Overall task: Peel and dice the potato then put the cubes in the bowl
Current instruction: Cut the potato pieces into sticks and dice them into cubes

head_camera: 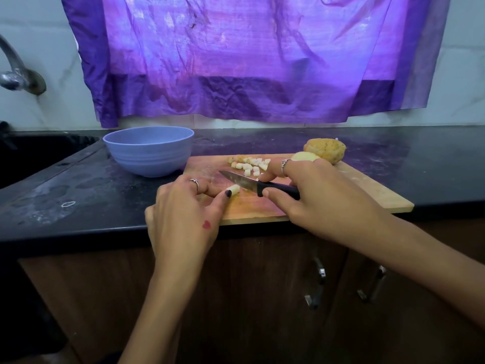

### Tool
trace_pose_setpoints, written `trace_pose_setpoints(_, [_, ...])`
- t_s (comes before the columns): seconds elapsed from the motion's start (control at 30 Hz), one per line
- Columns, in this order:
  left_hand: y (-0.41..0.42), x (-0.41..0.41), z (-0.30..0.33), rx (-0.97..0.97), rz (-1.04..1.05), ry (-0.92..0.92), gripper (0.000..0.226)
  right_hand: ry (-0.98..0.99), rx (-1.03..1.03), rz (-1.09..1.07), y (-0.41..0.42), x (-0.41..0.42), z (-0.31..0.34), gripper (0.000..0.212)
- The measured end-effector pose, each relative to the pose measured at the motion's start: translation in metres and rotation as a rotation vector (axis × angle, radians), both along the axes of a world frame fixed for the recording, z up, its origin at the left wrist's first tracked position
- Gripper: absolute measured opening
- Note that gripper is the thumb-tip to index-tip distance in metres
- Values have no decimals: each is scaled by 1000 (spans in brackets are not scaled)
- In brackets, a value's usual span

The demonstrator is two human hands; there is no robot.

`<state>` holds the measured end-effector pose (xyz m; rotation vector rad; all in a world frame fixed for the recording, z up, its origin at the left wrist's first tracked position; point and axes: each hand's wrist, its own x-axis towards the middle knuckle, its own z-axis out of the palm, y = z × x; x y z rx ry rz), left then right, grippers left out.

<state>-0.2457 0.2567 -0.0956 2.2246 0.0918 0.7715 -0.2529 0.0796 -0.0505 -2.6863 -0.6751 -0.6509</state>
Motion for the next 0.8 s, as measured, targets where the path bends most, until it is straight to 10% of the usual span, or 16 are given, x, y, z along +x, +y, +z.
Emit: trace_pose_setpoints(0.8, [-1, 2, 0, 23, 22, 2, 20, -29, -116, 14, 14, 14, -4, 23])
